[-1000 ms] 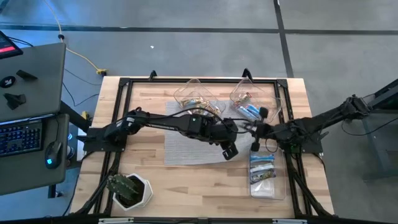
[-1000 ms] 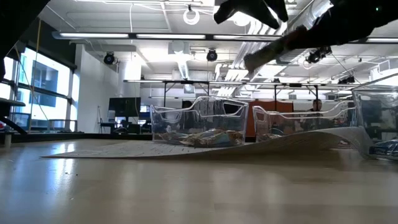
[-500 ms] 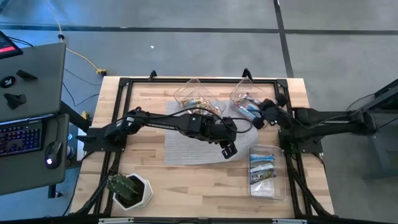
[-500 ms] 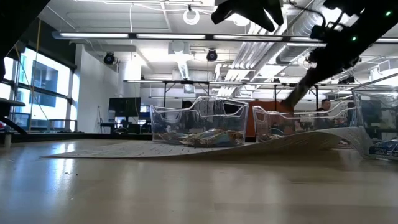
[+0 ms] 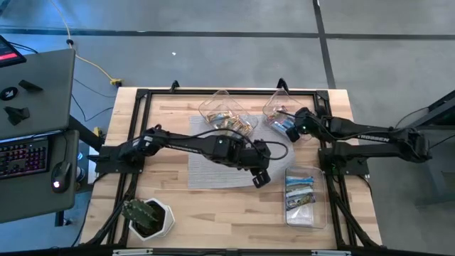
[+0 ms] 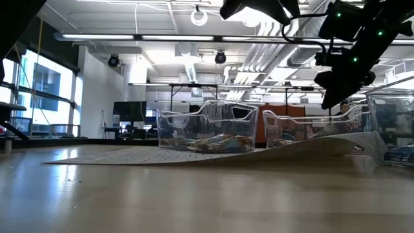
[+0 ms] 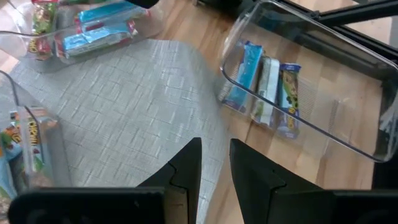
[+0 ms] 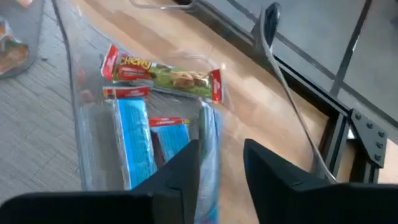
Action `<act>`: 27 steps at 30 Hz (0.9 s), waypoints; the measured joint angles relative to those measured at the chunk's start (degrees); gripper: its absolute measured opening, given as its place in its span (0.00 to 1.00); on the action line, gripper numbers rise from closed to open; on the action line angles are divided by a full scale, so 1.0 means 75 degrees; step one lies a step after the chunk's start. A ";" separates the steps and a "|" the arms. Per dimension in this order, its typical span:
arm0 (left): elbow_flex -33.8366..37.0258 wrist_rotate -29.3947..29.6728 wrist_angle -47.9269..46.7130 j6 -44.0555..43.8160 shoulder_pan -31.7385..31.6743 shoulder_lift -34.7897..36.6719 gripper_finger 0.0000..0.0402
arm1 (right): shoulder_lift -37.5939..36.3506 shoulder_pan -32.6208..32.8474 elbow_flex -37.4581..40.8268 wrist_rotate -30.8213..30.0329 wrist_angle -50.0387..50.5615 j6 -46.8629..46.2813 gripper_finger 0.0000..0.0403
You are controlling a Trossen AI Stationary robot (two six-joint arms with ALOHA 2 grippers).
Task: Pick and place Granola Bars by type
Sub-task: Put the red granola bar into the top right transparent bin, then return to Home Position
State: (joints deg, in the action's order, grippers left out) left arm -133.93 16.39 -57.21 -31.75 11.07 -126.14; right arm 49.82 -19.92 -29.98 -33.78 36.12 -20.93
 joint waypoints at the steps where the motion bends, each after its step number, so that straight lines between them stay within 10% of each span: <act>1: 0.0000 0.0017 0.0000 -0.0001 0.0041 0.0000 0.20 | 0.0009 0.0006 0.0003 0.0054 -0.0013 0.0026 0.27; 14: 0.0281 0.0350 0.0006 -0.0567 0.0795 -0.0010 0.20 | -0.0560 0.1329 -0.0146 0.5379 0.0344 0.0224 0.26; 27: 0.0737 0.1103 0.0077 -0.1629 0.1496 -0.0012 0.20 | -0.0443 0.4372 -0.0137 0.5402 0.1323 -0.0722 0.07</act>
State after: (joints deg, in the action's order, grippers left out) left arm -128.40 24.67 -56.63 -43.97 22.29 -126.23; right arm 46.50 12.86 -31.00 6.73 46.04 -26.34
